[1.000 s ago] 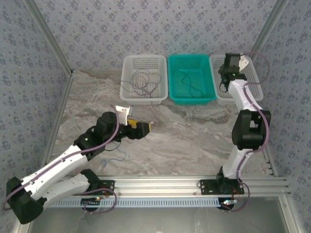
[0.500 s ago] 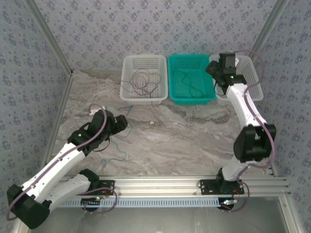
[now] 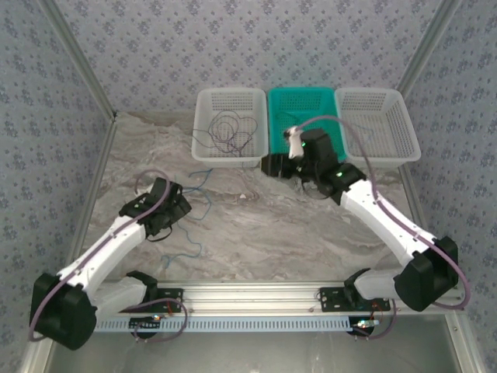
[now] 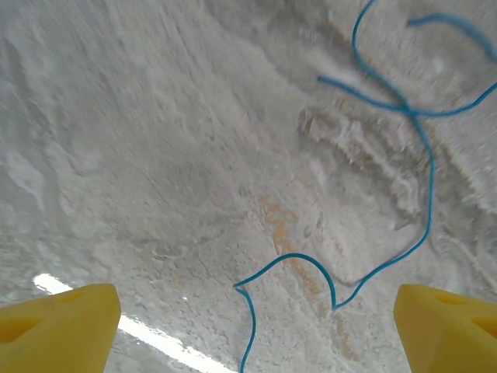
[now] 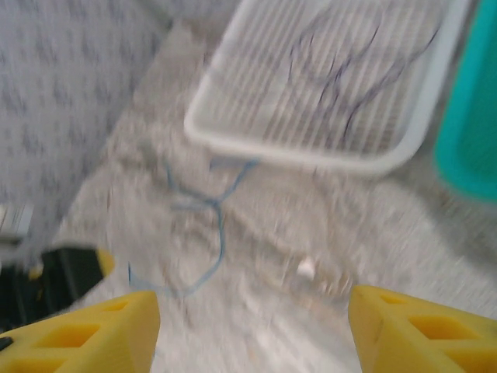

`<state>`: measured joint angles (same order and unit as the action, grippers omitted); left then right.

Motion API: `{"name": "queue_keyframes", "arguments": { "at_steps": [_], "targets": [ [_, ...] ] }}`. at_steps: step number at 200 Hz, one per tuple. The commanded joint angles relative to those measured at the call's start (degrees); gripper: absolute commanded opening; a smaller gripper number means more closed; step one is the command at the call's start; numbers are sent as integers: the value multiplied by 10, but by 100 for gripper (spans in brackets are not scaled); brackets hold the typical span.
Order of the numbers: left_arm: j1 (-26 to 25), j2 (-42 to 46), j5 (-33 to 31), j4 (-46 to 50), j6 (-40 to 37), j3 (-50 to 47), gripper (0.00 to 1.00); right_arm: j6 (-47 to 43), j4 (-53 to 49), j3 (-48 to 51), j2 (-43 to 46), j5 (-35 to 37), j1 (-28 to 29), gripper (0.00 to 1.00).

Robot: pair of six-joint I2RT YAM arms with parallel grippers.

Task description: Untangle the cables

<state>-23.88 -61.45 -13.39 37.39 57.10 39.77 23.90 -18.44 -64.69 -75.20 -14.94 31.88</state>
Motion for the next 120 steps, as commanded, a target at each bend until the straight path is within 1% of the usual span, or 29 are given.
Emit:
{"name": "queue_keyframes", "arguments": {
  "at_steps": [1, 16, 24, 45, 56, 65, 78, 91, 106, 120],
  "targets": [
    [3, -51, 48, -28, 27, 2, 86, -17, -7, 9, -22, -25, 23, 67],
    [2, -90, 56, -19, 35, 12, 81, -10, -8, -4, -42, -23, 27, 67],
    [2, -104, 63, -23, 40, 13, 75, -5, 4, -7, -49, -30, 27, 67],
    [2, -116, 99, -63, 44, -1, 52, -1, 34, -23, -76, -51, 31, 67],
    [2, -112, 109, -72, 49, -7, 37, -16, 33, -32, -91, -50, 40, 67],
    [3, -104, 118, -74, 44, -6, 24, -34, 30, -54, -102, -39, 53, 67],
    [2, -81, 140, -86, 16, -6, 8, -60, 47, -45, -105, -2, 80, 68],
    [2, -52, 174, -104, -23, -5, 0, -92, 98, -5, -98, 25, 110, 69],
    [2, -15, 215, -111, -65, 4, 0, -121, 168, 37, -87, 29, 137, 70],
    [1, 10, 234, -81, -106, 29, 0, -132, 223, 66, -79, 30, 151, 74]
  ]
}}
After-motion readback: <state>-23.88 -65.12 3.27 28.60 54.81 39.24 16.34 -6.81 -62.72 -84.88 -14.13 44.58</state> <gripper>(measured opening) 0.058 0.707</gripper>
